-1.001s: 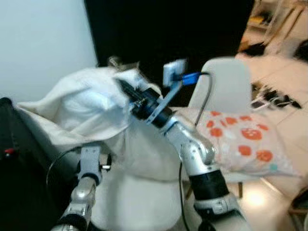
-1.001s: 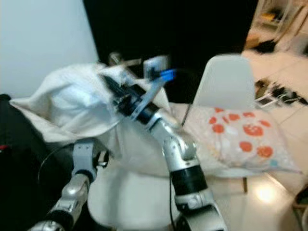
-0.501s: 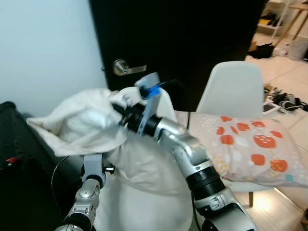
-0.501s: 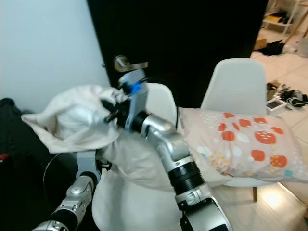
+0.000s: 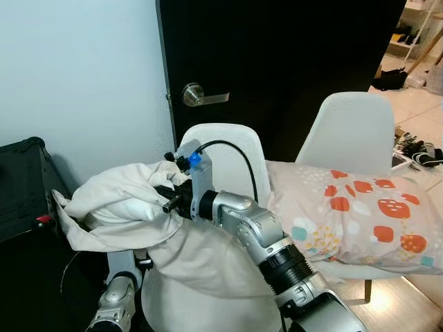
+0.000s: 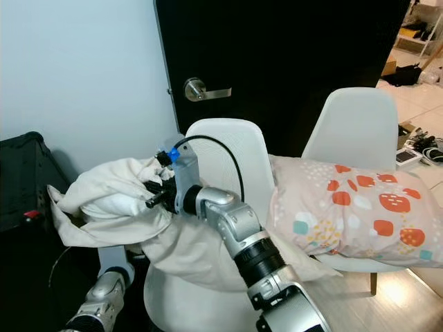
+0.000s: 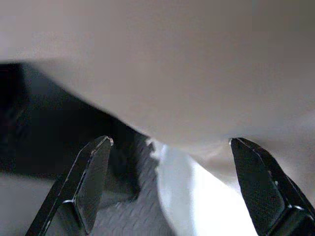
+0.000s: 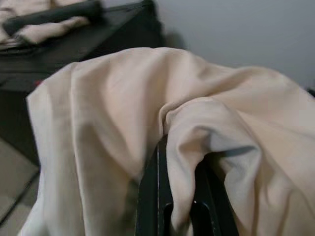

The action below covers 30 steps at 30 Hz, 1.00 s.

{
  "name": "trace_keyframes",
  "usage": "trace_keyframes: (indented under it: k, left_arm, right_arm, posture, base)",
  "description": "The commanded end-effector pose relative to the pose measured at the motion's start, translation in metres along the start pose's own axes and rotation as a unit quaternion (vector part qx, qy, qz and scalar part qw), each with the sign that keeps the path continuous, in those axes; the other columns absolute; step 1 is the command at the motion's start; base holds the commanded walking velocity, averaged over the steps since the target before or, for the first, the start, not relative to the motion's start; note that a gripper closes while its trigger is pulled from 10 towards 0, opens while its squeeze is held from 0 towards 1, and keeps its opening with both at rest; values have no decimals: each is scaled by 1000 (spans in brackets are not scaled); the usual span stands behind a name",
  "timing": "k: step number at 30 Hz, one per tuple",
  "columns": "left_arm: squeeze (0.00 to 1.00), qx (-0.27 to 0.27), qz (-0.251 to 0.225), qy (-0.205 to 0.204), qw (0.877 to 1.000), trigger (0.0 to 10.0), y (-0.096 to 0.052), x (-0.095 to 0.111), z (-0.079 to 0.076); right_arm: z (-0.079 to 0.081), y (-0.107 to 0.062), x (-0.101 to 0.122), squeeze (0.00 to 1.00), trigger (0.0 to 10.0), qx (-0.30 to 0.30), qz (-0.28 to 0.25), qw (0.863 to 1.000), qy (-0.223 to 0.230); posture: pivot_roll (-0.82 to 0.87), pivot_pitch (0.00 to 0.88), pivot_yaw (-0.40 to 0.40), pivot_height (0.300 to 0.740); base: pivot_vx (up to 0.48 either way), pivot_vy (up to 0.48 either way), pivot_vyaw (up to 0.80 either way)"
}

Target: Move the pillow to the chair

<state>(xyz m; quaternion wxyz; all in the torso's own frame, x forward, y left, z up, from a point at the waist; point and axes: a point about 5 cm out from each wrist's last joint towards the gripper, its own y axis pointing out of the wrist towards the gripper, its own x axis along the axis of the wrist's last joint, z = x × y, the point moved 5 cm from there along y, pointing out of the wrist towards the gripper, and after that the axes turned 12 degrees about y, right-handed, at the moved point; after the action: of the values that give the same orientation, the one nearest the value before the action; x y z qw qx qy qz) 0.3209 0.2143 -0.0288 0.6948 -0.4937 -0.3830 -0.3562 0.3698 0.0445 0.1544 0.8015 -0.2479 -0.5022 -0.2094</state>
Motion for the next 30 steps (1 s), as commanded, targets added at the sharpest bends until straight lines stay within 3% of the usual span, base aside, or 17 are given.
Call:
trace_keyframes:
  k: [1,6,14,27,30]
  left_arm:
    - [0,8,31,11,999,10000,-4,-18,7]
    - [0,5,52,7,999,10000,-8,-32,10]
    - [0,-3,61,10,998,10000,-10,-38,9]
    - [0,-9,78,26,997,10000,-15,-50,7]
    - [0,-24,117,-20,993,10000,-21,-66,4]
  right_arm:
    - [-27,-4,-15,0,10000,-62,13,998,17]
    - [-48,-10,-16,0,10000,-114,-7,992,59]
    - [-67,-17,-25,0,10000,-161,-1,983,86]
    - [-64,-12,-39,0,10000,-155,30,981,115]
    - [-63,-11,-43,0,10000,-151,39,980,120]
  posture:
    - [-55,50,33,740]
    - [-58,57,33,725]
    - [-62,63,35,705]
    - [-63,66,31,670]
    - [-63,67,30,655]
  base:
    - [0,0,0]
    - [0,0,0]
    - [0,0,0]
    - [0,0,0]
    - [0,0,0]
